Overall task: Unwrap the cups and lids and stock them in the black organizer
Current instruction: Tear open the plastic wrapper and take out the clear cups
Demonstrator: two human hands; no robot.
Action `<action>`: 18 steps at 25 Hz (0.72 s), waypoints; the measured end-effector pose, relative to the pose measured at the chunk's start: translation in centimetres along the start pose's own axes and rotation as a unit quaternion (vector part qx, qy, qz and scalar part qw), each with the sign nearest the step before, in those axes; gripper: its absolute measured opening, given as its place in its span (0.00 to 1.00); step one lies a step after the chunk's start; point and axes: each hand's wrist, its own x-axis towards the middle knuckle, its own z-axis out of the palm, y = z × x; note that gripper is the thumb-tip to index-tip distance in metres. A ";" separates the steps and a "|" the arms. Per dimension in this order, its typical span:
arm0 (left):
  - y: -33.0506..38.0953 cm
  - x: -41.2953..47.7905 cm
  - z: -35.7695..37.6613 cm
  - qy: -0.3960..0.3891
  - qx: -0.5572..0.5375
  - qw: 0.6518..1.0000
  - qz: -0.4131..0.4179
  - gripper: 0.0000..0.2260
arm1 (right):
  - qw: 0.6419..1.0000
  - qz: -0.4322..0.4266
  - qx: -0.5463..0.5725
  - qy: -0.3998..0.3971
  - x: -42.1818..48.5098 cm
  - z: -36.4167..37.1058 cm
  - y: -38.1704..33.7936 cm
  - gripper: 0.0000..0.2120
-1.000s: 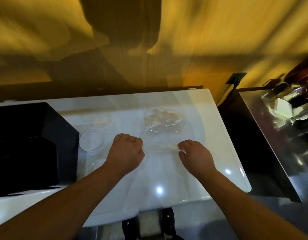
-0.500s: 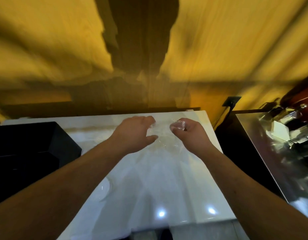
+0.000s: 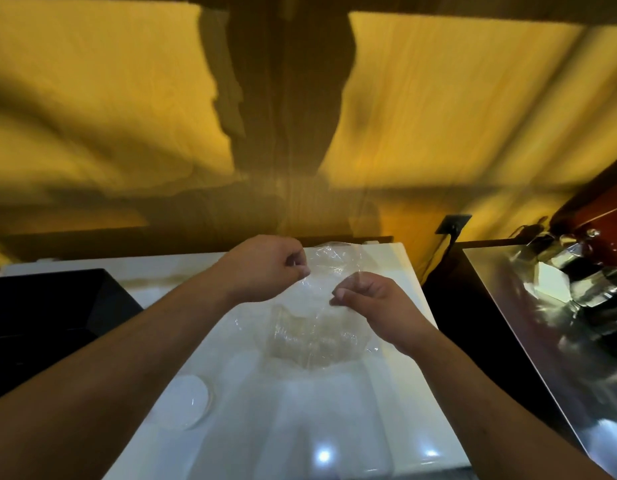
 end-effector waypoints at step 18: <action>-0.3 -0.2 4.3 0.163 0.097 0.974 0.122 0.18 | 0.998 0.025 -0.032 -0.049 1.0 -0.3 -2.6 0.11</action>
